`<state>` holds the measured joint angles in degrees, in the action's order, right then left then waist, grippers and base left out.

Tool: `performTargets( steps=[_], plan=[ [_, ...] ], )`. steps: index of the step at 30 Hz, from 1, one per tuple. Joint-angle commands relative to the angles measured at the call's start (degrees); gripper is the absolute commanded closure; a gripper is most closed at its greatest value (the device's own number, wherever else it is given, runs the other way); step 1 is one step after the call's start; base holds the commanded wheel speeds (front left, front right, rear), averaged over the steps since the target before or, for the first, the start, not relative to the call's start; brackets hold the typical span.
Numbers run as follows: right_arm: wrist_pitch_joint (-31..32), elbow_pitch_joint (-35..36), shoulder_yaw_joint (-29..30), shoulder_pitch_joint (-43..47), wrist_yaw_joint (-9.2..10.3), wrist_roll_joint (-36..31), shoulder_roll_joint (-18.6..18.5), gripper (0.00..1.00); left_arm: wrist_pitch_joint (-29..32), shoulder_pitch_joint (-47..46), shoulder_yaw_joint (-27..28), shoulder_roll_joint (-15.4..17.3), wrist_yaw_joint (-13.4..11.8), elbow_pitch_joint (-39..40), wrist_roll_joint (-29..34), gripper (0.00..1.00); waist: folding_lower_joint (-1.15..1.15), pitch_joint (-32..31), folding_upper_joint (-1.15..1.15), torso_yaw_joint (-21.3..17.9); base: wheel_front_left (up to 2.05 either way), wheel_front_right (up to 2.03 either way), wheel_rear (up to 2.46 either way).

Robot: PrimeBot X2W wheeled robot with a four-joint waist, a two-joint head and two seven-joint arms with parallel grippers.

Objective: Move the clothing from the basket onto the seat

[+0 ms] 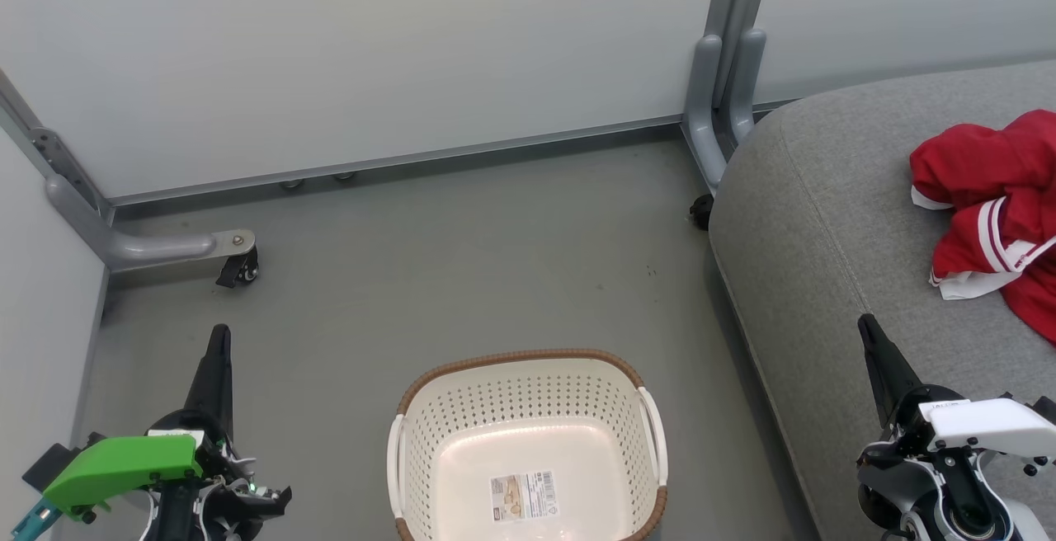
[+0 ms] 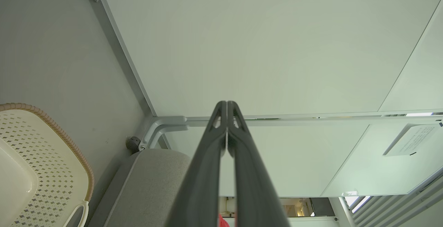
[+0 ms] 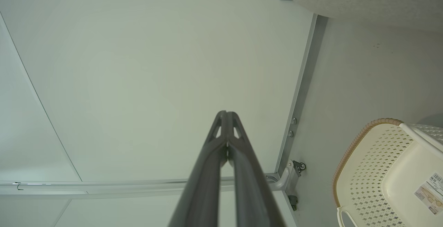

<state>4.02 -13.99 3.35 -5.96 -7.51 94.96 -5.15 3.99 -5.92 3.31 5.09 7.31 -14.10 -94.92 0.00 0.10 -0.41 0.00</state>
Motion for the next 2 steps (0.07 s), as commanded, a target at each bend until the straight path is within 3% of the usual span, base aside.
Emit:
performTargets(
  steps=[1,2],
  plan=[
    [0.19,-0.16,0.20,-0.53,0.03,0.13,-0.05,1.00,0.15,-0.67,0.18,0.23,0.33,-0.05,-0.29,1.00,0.00,0.00,0.41,0.00,0.00,0.00,0.00],
    [0.22,-0.15,0.22,-0.53,0.03,0.11,-0.04,1.00,0.17,-0.67,0.21,0.21,0.33,-0.05,-0.26,1.00,0.00,0.00,0.41,0.00,0.00,0.00,0.00]
  ],
)
